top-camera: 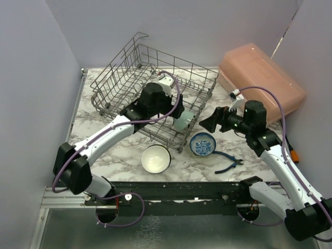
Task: Load the bowls into the dish rack
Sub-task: Place the bowl in the dish rack, then adjust the dish rack at the center of the board.
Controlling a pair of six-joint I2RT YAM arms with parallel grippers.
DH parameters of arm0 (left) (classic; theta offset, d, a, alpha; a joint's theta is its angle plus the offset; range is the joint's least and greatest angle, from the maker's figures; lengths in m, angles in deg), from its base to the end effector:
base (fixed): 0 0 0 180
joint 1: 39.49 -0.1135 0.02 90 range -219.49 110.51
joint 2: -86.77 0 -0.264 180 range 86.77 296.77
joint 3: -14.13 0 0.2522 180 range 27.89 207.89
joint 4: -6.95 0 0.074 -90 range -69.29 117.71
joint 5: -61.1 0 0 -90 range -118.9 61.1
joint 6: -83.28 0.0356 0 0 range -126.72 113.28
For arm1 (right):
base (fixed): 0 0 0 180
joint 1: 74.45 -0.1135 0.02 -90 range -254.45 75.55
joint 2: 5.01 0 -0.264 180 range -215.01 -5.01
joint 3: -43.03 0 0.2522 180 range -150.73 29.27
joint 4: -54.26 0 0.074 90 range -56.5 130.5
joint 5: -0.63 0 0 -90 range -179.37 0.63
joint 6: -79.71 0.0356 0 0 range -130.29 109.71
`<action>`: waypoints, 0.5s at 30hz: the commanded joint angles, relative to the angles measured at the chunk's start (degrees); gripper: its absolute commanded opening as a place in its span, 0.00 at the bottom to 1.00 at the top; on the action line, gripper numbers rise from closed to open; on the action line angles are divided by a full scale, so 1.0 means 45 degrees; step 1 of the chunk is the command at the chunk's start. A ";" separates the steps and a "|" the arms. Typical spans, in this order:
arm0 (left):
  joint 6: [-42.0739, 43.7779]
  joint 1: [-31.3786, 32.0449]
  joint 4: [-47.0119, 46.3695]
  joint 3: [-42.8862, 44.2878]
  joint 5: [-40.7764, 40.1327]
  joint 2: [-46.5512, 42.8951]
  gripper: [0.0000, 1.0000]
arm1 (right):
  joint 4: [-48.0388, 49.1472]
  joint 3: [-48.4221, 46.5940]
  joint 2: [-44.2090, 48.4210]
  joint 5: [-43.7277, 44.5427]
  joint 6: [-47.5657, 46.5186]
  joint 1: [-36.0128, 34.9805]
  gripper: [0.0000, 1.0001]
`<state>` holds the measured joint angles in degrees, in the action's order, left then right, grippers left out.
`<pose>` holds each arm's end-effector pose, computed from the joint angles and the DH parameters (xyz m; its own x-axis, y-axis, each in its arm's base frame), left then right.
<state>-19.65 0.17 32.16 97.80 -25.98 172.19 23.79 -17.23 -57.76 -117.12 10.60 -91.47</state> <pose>0.2672 -0.2239 0.3193 -0.4906 0.1165 -0.8636 0.5772 0.7859 -0.2220 0.1935 0.0766 0.3155 -0.5870 0.1503 -0.7955 -0.4920 0.7141 0.4980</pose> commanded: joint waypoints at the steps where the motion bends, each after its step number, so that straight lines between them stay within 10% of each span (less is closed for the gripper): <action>1: -0.0236 0.0033 -0.1437 -0.1183 -0.0292 -0.1671 0.99 | -0.0471 0.0495 0.0346 0.0225 -0.0199 0.0048 0.95; 15: -0.1596 -0.0082 -0.1809 -0.4407 -0.1565 -0.5997 0.99 | 0.0605 0.0612 -0.0924 -0.1143 0.0159 0.0048 0.95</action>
<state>-24.13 0.00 23.83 79.68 -27.82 152.22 24.07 -14.21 -59.71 -118.56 10.68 -91.47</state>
